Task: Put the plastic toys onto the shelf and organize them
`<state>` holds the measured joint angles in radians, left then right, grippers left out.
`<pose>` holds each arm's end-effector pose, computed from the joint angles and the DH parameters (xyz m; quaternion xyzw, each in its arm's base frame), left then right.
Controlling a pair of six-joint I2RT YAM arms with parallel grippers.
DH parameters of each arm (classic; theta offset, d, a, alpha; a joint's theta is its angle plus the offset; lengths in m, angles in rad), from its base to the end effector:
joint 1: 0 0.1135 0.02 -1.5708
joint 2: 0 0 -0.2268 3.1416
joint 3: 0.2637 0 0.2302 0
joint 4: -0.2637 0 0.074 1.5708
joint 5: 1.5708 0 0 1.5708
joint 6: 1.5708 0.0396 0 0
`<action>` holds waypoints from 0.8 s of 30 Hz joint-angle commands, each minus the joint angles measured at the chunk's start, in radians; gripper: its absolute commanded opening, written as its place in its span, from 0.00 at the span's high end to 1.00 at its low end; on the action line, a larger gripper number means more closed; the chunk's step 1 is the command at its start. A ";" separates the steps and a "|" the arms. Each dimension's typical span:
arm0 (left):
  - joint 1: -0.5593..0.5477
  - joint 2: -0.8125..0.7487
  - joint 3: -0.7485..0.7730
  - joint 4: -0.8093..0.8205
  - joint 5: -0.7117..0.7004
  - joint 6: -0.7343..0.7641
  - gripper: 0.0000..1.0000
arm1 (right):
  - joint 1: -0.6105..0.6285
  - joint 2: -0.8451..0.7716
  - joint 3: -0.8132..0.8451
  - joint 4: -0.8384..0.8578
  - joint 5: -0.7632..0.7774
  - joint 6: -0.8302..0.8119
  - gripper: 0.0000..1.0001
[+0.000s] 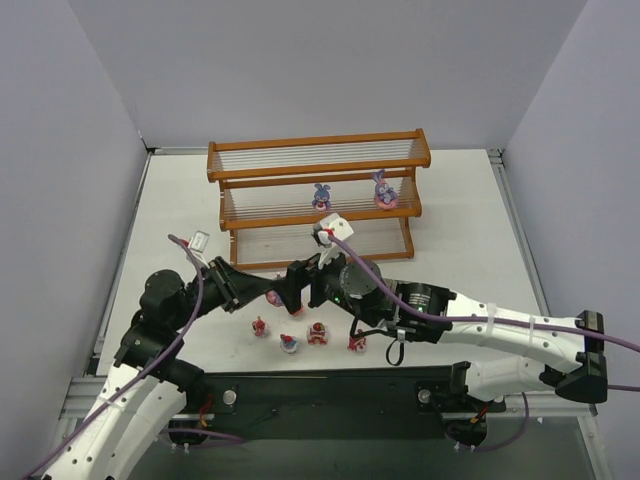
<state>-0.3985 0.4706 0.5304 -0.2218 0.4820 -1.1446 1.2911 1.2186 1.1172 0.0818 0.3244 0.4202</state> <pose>0.1254 -0.0727 0.2719 -0.1258 0.7454 -0.5688 0.3240 0.0896 0.2661 0.3614 -0.1947 0.6866 0.4461 0.5401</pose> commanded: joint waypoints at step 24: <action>-0.002 -0.087 0.195 0.072 0.320 -0.239 1.00 | 0.007 -0.252 -0.026 0.062 -0.745 -0.501 0.28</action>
<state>-0.3988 0.4026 0.6571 -0.1989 0.7708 -1.3563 1.2911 0.9546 1.0550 0.0937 -0.3458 -0.0055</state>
